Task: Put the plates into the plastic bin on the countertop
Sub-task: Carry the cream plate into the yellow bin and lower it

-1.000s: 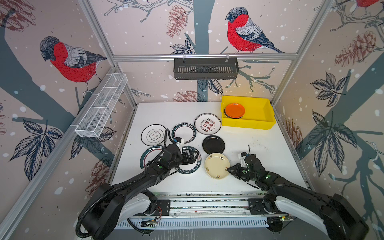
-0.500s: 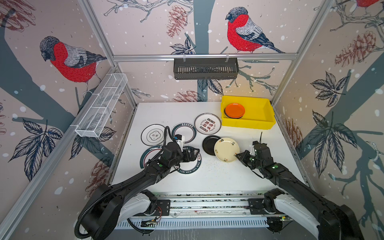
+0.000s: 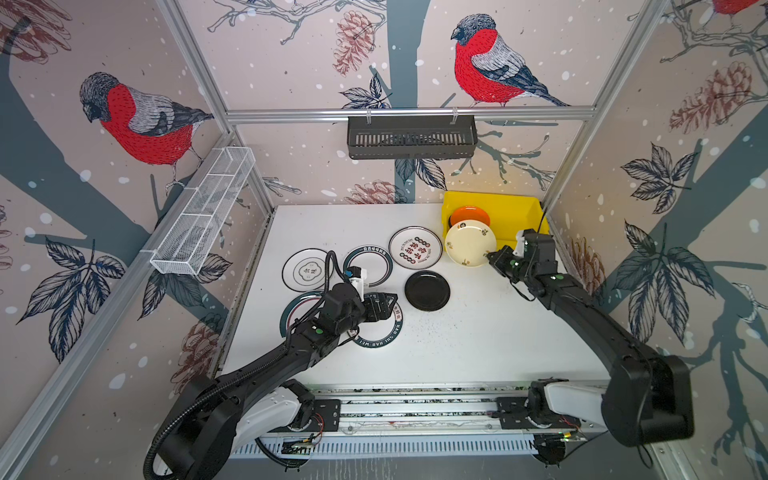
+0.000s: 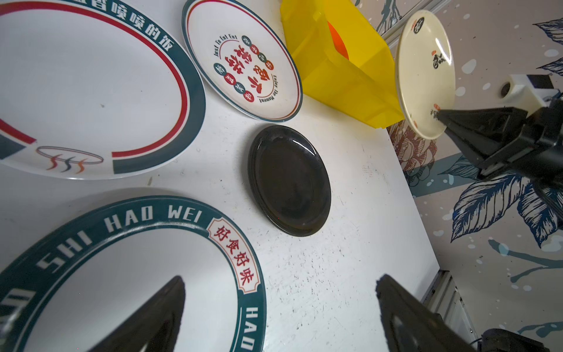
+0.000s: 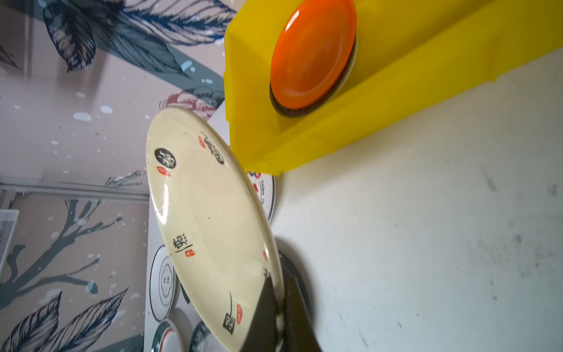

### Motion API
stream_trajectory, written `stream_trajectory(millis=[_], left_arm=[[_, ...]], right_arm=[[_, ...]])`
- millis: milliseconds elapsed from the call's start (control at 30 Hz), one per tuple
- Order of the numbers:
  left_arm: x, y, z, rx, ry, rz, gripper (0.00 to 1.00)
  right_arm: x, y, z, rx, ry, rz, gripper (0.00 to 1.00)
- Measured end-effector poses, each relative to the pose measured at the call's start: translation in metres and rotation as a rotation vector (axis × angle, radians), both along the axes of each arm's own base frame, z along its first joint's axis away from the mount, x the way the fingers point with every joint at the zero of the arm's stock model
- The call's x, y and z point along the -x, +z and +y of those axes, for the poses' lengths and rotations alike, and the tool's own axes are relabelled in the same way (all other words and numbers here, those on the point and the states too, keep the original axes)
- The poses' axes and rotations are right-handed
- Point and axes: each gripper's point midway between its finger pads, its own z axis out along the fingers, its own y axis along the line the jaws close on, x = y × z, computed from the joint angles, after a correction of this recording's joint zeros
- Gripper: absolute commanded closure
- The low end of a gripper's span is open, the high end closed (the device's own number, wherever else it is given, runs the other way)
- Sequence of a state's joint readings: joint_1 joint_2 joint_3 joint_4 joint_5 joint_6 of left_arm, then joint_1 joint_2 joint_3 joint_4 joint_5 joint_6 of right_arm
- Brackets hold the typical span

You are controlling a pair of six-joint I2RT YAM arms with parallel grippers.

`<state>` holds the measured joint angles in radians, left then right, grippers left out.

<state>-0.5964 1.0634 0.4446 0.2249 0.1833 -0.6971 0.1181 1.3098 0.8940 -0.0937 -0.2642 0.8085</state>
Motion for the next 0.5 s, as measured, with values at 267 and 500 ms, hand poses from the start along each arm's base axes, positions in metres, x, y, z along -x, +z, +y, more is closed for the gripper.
stream_trajectory(millis=[267,500], left_arm=[[-0.005,0.011,-0.002,-0.011,-0.007,-0.03,0.03],[-0.014,0.012,-0.002,-0.047,0.003,-0.042,0.03]], right_arm=[[-0.084,-0.001,-0.034,0.116,-0.09,-0.006,0.99],[-0.138,-0.027,-0.042,0.164,-0.103,0.038,0.99]])
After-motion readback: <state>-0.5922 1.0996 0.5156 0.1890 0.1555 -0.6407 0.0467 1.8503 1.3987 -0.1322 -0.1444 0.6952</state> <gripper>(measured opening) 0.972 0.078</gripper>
